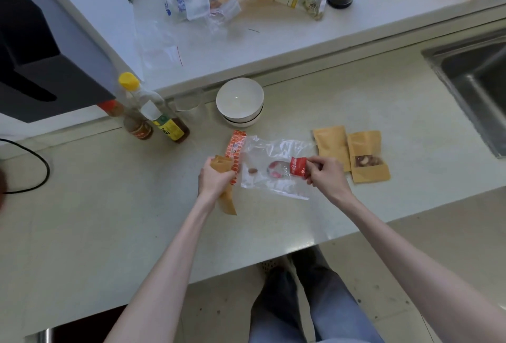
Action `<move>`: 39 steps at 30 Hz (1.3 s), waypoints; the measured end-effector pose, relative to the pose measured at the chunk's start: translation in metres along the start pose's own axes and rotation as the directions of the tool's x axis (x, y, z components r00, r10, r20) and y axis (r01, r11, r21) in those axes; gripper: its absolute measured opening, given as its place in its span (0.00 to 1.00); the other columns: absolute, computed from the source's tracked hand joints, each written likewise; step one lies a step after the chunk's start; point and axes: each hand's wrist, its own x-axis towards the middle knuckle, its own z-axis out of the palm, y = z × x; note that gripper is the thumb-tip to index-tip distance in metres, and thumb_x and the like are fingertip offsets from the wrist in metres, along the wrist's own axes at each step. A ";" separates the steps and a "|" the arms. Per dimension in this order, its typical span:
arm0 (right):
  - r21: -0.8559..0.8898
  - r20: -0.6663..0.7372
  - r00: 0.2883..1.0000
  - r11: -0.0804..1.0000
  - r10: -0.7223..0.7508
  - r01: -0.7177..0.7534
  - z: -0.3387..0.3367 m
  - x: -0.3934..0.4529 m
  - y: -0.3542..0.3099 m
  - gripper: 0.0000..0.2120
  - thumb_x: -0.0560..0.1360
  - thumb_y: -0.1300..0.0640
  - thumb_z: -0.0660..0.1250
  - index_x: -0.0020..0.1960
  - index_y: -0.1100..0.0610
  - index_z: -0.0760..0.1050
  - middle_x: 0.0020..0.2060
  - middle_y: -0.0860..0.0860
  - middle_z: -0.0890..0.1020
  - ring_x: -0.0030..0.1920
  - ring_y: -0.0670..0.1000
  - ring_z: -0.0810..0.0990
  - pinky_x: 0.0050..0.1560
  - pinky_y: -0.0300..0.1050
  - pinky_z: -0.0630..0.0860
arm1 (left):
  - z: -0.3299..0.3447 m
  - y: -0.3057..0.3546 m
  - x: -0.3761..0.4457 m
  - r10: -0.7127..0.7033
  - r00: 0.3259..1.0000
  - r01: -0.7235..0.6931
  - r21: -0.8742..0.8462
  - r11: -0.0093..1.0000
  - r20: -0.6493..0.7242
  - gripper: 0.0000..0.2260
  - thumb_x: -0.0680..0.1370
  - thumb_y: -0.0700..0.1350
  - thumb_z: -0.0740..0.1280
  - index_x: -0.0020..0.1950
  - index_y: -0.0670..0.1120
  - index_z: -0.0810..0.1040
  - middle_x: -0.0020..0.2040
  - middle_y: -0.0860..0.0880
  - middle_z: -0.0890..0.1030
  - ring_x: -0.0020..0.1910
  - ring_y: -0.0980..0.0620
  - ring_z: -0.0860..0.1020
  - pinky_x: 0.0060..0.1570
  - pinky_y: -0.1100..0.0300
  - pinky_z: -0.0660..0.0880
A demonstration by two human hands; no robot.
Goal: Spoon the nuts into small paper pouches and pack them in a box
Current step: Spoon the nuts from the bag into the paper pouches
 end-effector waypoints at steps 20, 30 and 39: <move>-0.238 0.053 0.998 0.970 -0.032 0.044 0.031 0.007 -0.005 0.08 0.64 0.67 0.61 0.31 0.72 0.72 0.26 0.64 0.65 0.29 0.49 0.62 0.29 0.45 0.58 | 0.022 -0.011 -0.008 0.069 0.985 -0.072 0.014 0.997 0.155 0.15 0.69 0.37 0.73 0.50 0.51 0.75 0.43 0.53 0.80 0.42 0.53 0.78 0.40 0.59 0.76; -0.305 0.020 1.000 0.952 -0.001 0.007 0.058 0.005 -0.002 0.11 0.65 0.68 0.59 0.25 0.60 0.63 0.21 0.52 0.59 0.26 0.51 0.58 0.27 0.44 0.57 | 0.030 -0.016 -0.003 -0.005 0.988 -0.001 0.039 0.999 0.152 0.16 0.69 0.39 0.74 0.52 0.51 0.74 0.43 0.52 0.79 0.42 0.51 0.79 0.37 0.61 0.75; -0.375 0.009 0.991 0.918 -0.135 0.129 0.065 0.015 -0.007 0.09 0.66 0.68 0.59 0.28 0.69 0.70 0.22 0.54 0.62 0.24 0.50 0.57 0.22 0.38 0.50 | 0.033 -0.020 0.006 -0.100 0.988 0.099 0.010 0.995 0.122 0.17 0.70 0.41 0.74 0.54 0.48 0.73 0.43 0.48 0.79 0.40 0.50 0.78 0.42 0.54 0.78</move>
